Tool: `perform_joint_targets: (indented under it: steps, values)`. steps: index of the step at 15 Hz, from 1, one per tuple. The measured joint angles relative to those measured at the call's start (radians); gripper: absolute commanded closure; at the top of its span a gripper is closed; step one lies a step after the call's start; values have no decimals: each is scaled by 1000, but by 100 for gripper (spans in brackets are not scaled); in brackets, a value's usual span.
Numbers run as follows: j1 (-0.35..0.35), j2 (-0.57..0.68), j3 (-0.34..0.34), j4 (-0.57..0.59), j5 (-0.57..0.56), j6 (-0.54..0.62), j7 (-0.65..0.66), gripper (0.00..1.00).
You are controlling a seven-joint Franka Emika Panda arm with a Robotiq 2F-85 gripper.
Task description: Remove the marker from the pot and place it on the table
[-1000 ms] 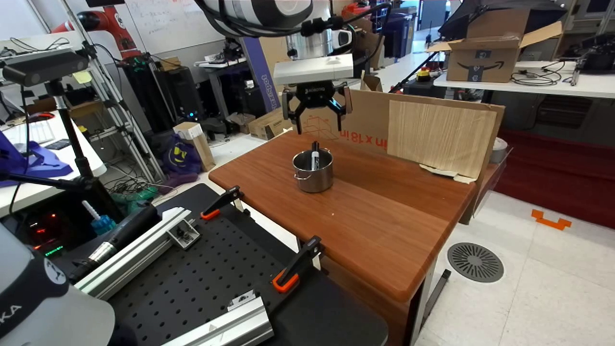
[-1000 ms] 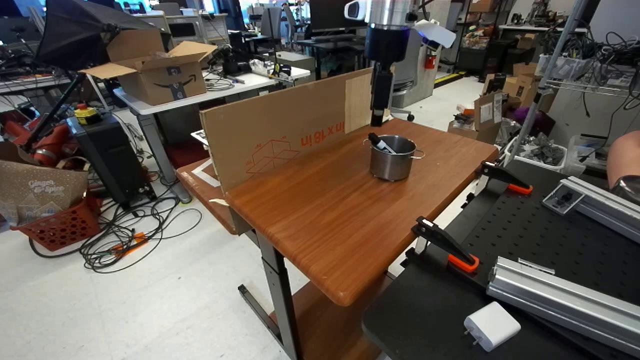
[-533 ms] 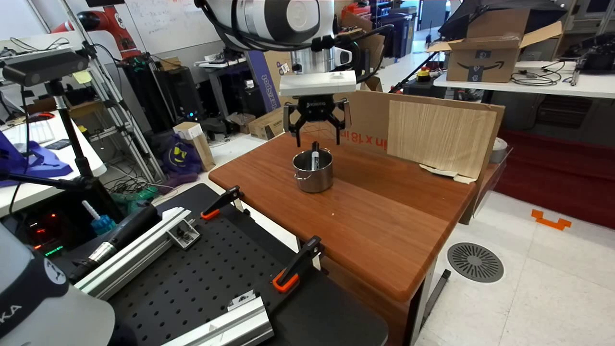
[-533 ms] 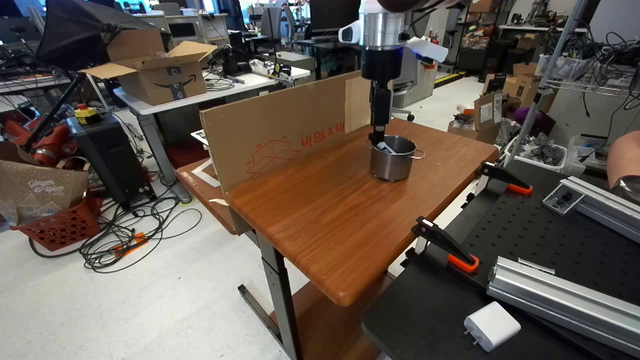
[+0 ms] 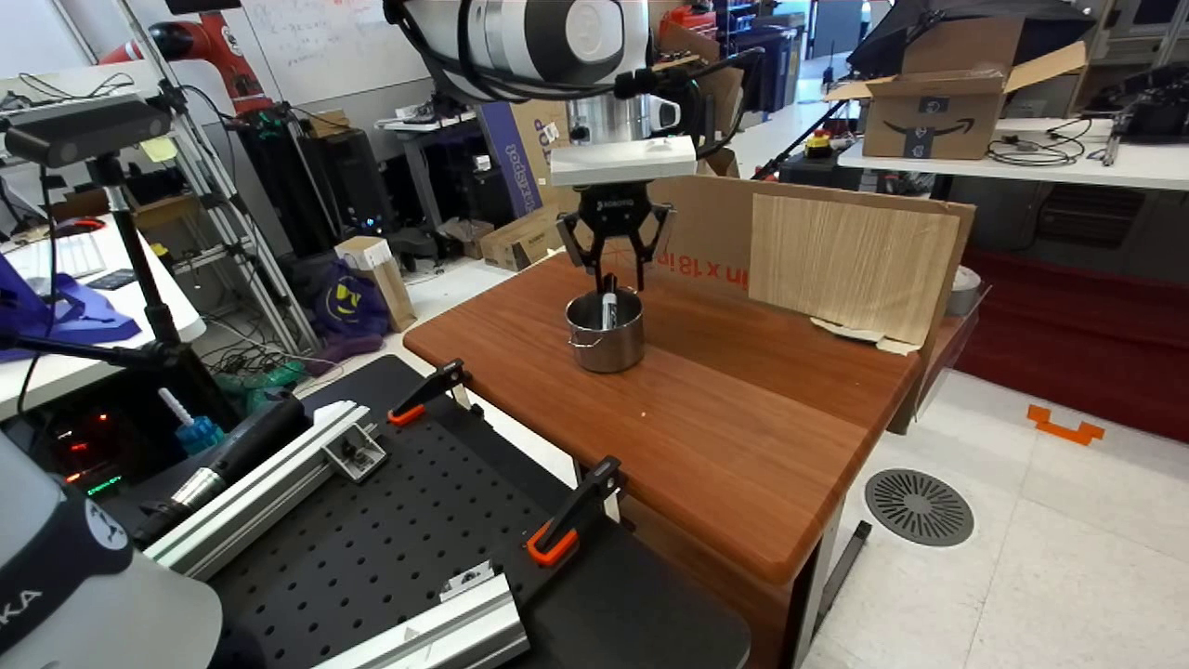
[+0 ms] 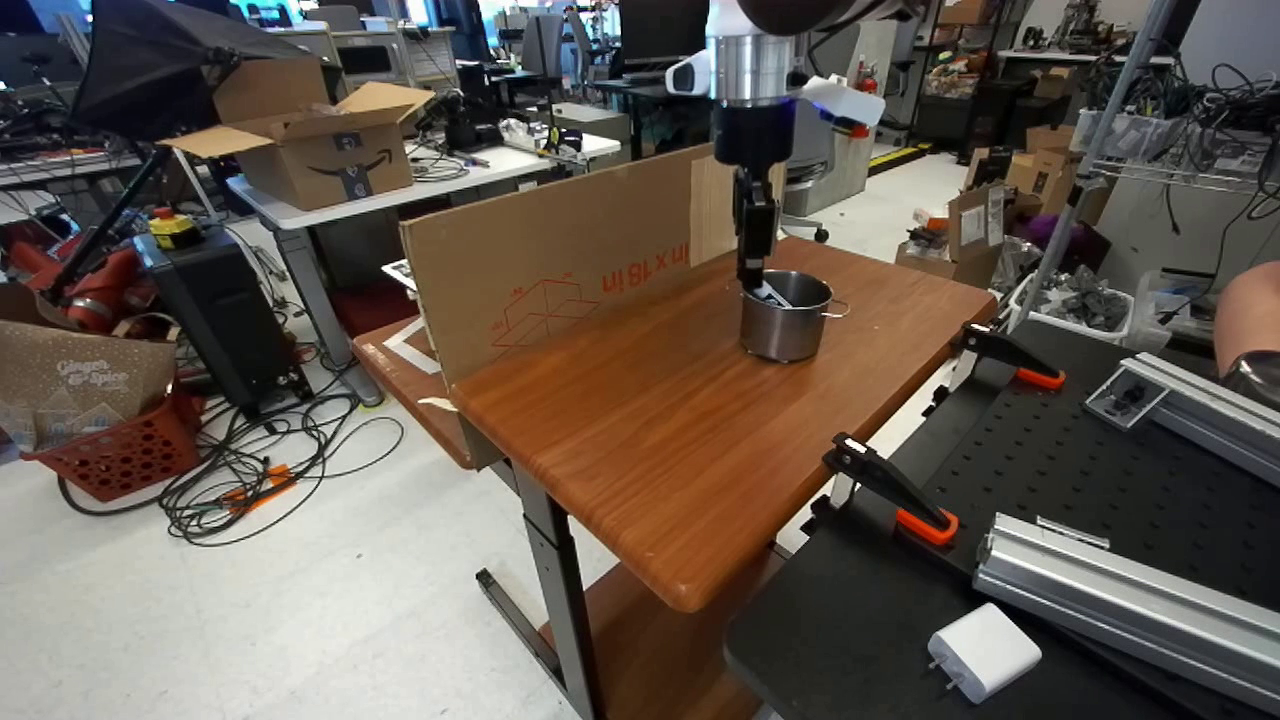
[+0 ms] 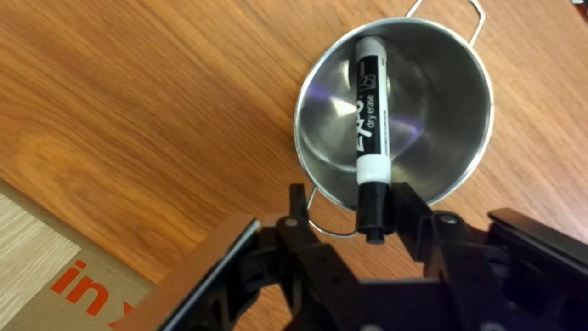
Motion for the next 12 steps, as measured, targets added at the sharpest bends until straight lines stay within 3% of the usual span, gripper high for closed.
perform_joint_targets:
  steps: [3, 4, 12]
  values:
    - [1, 0, 0, 4, -11, -5, 0, 98]
    - [2, 0, 1, 5, -12, -5, 2, 95]
    - [28, -14, 3, 8, -21, -11, 31, 95]
